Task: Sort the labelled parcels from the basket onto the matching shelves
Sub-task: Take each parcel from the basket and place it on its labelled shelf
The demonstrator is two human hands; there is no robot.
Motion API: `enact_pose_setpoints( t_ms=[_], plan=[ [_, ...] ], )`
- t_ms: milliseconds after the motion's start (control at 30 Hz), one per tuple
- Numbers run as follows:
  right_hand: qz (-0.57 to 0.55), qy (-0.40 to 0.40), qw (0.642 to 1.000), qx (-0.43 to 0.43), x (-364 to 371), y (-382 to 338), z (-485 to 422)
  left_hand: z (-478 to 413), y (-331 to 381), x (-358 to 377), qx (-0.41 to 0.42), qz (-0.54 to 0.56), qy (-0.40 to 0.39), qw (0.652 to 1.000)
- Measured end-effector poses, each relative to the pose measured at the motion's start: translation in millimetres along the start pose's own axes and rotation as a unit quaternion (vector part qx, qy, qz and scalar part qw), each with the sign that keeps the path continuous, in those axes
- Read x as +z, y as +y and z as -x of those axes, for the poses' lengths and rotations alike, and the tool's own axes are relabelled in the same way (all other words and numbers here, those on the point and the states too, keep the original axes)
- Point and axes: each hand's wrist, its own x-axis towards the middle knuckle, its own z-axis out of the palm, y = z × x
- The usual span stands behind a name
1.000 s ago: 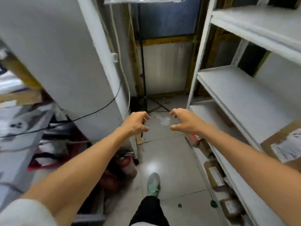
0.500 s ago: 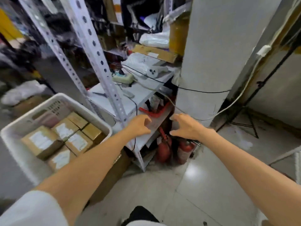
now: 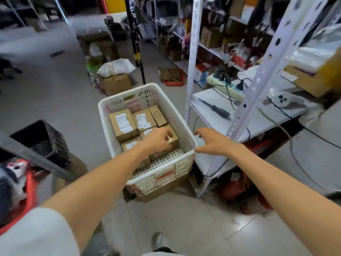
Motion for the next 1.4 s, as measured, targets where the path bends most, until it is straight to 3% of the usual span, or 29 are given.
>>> enact_pose_setpoints(
  t_ms=[367,733,1033,1133,1300,1400],
  plan=[
    [0.017,-0.072,0.995,-0.067,21.6,-54.5,-131.7,-19.0,-125.3,-31.6,-0.14,0.088,0.027,0.986],
    [0.033,-0.172,0.977,-0.122,43.9,-60.9,-303.7,-79.1,-211.9,-52.7,-0.271,0.085,0.03,0.958],
    [0.099,-0.289,0.947,-0.099,111.7,-41.1,-380.8,-119.3,-258.0,-12.9,-0.342,0.099,-0.01,0.934],
    [0.095,-0.289,0.948,-0.092,145.8,-41.8,-407.7,-135.8,-281.3,4.1,-0.366,0.1,-0.003,0.925],
    [-0.021,-0.254,0.967,-0.028,201.8,-54.9,-462.4,-169.9,-322.9,35.9,-0.38,0.12,0.036,0.916],
    [-0.221,-0.212,0.948,0.087,229.1,-60.6,-499.7,-186.5,-332.7,70.9,-0.396,0.143,0.029,0.907]
  ],
)
